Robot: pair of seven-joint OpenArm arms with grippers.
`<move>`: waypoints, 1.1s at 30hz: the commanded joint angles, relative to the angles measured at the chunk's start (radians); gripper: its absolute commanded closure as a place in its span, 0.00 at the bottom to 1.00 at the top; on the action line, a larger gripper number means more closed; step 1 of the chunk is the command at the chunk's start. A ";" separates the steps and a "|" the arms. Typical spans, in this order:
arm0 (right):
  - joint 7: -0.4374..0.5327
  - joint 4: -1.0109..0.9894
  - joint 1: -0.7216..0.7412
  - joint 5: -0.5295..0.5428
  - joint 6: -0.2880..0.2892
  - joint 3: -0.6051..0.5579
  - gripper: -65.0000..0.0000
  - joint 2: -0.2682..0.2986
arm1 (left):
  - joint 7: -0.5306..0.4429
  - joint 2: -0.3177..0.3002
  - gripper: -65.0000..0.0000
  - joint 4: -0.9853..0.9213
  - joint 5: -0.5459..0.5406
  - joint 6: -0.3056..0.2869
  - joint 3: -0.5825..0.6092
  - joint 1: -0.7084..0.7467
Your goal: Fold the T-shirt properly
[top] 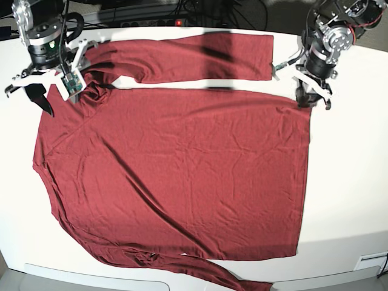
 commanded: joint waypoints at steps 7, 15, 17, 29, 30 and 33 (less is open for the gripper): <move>0.011 0.018 -0.001 -0.017 -0.018 0.006 0.50 0.011 | 0.051 0.031 1.00 -0.022 -0.067 -0.038 0.022 0.026; 0.011 0.018 -0.001 -0.017 -0.018 0.006 0.50 0.011 | 0.103 0.023 1.00 0.059 -0.067 -0.037 0.022 0.084; 0.011 0.018 -0.001 -0.017 -0.018 0.006 0.50 0.011 | 0.080 0.023 1.00 0.077 -0.068 -0.037 0.022 0.098; 0.011 0.018 -0.001 -0.017 -0.018 0.006 0.50 0.011 | 0.071 0.024 0.72 0.077 -0.068 0.021 0.022 0.097; 0.011 0.018 -0.001 -0.017 -0.018 0.006 0.50 0.011 | 0.094 0.024 0.72 0.077 -0.067 0.026 0.022 0.097; 0.010 0.018 -0.001 -0.017 -0.018 0.006 0.50 0.011 | 0.180 0.023 0.72 0.078 -0.067 0.024 0.022 0.092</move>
